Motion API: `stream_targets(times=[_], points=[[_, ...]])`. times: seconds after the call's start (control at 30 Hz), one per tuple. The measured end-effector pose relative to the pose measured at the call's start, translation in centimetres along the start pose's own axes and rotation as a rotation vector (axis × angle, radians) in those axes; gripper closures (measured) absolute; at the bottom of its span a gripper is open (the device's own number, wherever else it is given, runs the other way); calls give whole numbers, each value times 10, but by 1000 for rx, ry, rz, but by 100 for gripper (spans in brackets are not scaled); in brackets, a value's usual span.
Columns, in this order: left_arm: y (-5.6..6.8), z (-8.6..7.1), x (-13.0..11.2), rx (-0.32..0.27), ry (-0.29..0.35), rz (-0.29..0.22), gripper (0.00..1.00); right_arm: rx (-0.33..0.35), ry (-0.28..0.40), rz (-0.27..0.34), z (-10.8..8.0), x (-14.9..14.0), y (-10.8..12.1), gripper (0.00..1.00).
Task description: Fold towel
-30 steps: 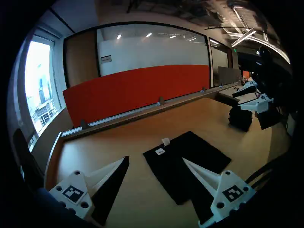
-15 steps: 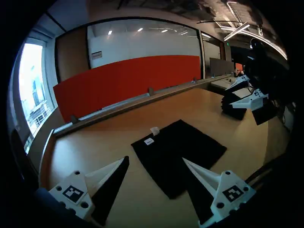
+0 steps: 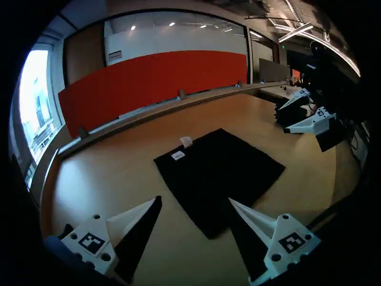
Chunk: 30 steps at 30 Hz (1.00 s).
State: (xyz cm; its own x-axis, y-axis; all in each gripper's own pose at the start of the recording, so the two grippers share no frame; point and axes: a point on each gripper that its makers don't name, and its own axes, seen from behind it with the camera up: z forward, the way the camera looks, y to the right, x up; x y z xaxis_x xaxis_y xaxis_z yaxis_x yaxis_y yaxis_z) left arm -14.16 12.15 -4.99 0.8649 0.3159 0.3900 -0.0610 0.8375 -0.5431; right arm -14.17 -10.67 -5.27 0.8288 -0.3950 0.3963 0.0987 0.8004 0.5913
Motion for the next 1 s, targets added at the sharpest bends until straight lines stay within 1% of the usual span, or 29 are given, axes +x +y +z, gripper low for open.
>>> stream_targets(times=[0.17,0.43,0.57,0.8,1.0], points=[[5,10,-18,-19,-38,0,8,24,-35,0,10,-19,-7,0],[13,26,-45,-58,-95,26,7,59,-91,-10,22,-49,-21,0],[16,32,-57,-72,-123,28,7,76,-124,-17,26,-64,-27,0],[19,42,-75,-88,-172,34,8,97,-177,-10,31,-86,-33,0],[24,51,-90,-115,-215,24,8,112,-220,-12,35,-103,-36,0]])
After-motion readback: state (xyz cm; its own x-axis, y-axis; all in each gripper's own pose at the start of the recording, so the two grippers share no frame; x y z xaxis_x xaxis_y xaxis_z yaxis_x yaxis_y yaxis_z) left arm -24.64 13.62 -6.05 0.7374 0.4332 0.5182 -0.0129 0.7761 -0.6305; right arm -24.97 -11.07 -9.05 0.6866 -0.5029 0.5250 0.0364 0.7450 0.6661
